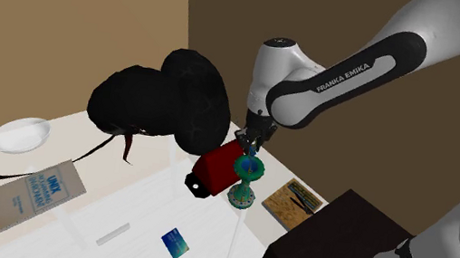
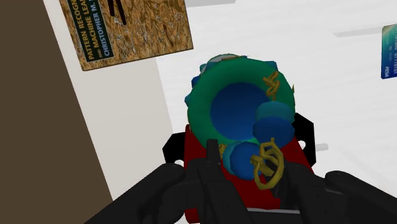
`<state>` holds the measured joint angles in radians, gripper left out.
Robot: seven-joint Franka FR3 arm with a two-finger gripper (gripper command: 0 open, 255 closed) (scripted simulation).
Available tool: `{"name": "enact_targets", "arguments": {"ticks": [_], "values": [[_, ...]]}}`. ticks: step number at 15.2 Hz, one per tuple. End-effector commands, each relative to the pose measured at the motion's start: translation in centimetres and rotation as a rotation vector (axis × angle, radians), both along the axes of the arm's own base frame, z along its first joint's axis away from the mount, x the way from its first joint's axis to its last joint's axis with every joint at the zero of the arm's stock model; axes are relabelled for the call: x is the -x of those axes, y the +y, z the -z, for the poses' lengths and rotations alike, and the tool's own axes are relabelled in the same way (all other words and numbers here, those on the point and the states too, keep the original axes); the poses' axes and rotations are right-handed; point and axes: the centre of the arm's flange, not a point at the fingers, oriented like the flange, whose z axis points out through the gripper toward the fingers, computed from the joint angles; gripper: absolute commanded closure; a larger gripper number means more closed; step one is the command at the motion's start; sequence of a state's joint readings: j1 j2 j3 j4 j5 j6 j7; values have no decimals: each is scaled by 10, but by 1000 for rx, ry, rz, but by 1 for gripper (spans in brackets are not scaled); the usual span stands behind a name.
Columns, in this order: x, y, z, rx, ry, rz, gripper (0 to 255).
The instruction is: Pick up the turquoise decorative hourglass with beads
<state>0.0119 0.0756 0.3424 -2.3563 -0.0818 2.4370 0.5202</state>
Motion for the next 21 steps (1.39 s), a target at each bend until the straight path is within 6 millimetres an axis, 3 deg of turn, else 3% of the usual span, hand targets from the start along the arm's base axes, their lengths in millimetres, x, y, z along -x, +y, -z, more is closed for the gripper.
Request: {"name": "enact_targets", "arguments": {"ticks": [1,7,21], "values": [[0,0,0,0,0,0,255],[0,0,1,0,0,0,255],[0,0,-73,0,0,0,255]]}}
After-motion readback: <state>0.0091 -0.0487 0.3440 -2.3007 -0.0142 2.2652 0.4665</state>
